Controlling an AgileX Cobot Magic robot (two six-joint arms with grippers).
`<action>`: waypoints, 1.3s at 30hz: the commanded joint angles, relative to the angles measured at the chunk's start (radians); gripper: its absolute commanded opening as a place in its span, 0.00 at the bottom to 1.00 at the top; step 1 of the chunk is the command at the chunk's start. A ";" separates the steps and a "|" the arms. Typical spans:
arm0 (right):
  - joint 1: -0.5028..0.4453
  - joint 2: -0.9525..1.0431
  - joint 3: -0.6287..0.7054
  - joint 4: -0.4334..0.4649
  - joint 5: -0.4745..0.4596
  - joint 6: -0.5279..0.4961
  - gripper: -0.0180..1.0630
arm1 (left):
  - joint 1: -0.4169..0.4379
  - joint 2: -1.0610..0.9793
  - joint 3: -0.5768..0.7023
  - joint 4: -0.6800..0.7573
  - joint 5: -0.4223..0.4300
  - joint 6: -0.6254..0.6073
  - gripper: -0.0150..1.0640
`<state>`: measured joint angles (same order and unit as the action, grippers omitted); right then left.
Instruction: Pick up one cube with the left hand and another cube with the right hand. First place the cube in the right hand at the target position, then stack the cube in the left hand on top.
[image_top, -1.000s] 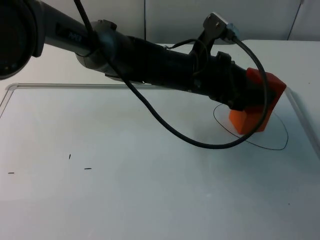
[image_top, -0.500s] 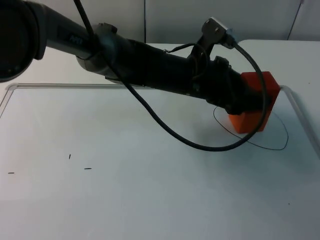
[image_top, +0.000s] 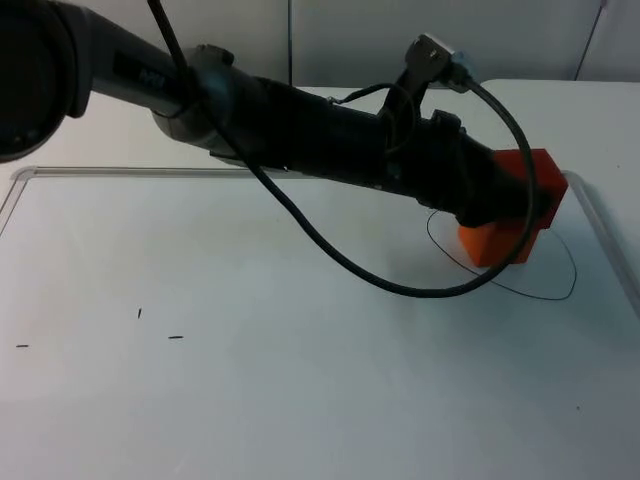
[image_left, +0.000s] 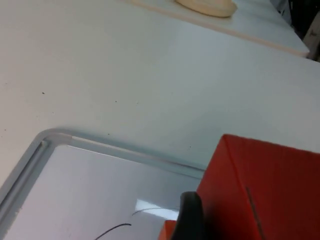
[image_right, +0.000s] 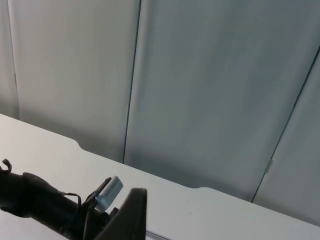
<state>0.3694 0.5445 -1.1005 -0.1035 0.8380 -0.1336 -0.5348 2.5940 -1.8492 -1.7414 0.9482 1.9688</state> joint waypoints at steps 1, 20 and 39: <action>0.000 -0.009 0.005 -0.004 -0.009 -0.008 0.99 | -0.007 -0.026 -0.002 0.010 0.027 -0.022 0.61; 0.000 -0.009 0.005 0.007 -0.006 -0.008 0.99 | 0.016 -0.039 -0.002 0.099 -0.056 -0.040 0.61; 0.000 -0.009 0.005 0.006 0.013 -0.026 0.99 | 0.079 -0.099 -0.002 0.431 -0.041 -0.275 0.61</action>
<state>0.3694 0.5445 -1.1005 -0.1015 0.8548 -0.1515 -0.4756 2.5246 -1.8492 -1.3951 0.9068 1.7896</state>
